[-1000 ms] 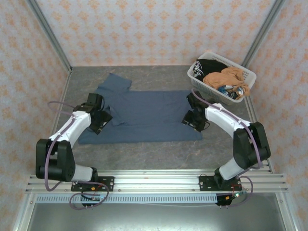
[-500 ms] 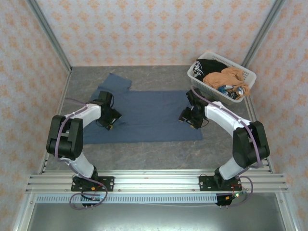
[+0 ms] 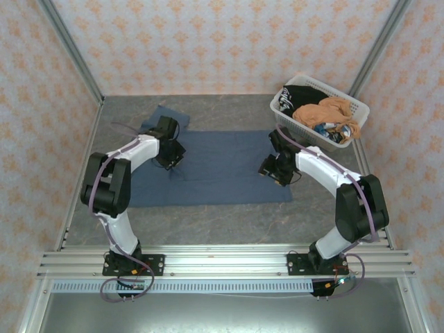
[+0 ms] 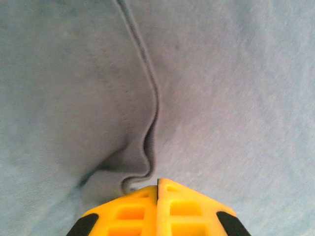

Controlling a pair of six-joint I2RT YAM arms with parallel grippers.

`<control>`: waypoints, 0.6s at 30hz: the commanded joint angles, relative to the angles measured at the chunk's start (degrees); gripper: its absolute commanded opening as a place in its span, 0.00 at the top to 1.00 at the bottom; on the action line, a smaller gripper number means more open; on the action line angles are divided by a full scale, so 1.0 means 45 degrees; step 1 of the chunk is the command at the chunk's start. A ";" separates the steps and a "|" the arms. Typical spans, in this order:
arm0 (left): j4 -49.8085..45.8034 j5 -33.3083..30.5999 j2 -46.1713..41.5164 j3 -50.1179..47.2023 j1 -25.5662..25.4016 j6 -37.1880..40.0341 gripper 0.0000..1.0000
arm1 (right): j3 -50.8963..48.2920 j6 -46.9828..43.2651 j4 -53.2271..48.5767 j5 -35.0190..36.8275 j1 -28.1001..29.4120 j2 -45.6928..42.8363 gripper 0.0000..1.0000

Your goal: Fold and stack the t-shirts

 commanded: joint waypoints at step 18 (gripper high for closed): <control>-0.5992 -0.3047 0.0324 0.3296 -0.0522 0.3059 0.51 | 0.0310 0.0033 -0.0018 -0.0225 -0.0373 0.0469 0.46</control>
